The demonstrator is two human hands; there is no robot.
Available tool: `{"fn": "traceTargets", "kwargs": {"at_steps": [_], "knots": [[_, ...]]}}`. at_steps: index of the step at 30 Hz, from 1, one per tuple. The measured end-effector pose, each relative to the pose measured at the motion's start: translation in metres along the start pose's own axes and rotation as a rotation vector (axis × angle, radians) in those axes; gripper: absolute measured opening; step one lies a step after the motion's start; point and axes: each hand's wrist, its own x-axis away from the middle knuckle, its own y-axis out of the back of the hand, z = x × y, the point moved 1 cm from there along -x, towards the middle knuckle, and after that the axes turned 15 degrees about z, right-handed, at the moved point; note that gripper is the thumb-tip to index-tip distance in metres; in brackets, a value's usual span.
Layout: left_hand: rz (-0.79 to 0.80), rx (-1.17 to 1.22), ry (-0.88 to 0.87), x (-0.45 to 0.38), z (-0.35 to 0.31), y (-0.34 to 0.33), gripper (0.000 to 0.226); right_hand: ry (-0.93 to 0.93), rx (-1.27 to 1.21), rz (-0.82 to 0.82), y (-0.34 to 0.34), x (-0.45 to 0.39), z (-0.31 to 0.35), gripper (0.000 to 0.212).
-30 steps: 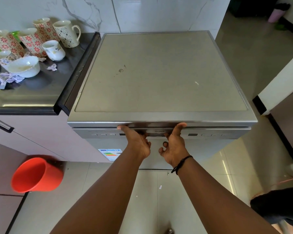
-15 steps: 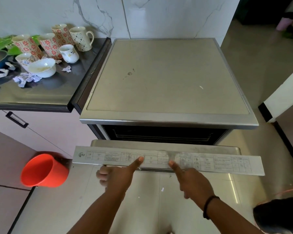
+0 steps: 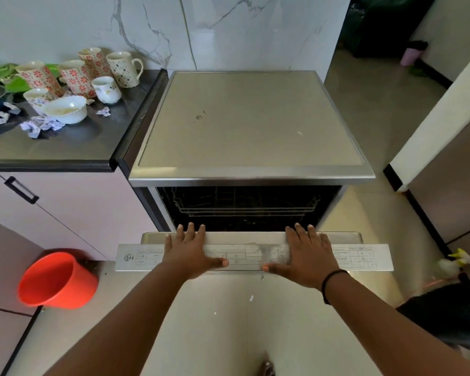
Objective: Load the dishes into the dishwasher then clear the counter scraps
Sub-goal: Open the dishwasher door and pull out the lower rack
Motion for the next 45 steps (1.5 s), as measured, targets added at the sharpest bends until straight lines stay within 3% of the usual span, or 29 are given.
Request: {"fn": "traceTargets", "kwargs": {"at_steps": [7,17,24,30,33,45], "knots": [[-0.002,-0.124,-0.086,0.062,0.023,-0.084,0.109,0.032,0.033,0.111,-0.065,0.054,0.008,0.136],[0.456,-0.237,-0.120,0.123,0.055,-0.237,0.107,0.041,-0.097,0.511,-0.228,0.126,0.000,0.129],[0.569,-0.246,-0.073,0.085,0.058,-0.319,0.108,0.037,-0.028,0.700,-0.316,0.098,-0.007,0.136],[0.682,-0.250,0.010,0.046,0.061,-0.409,0.115,0.011,-0.002,0.834,-0.405,0.052,-0.013,0.103],[0.739,-0.184,0.022,0.035,0.072,-0.447,0.108,-0.017,-0.021,0.901,-0.444,0.036,-0.013,0.094],[0.888,-0.164,0.023,-0.039,0.100,-0.568,0.099,-0.054,-0.013,1.148,-0.559,-0.040,-0.029,0.077]]}}
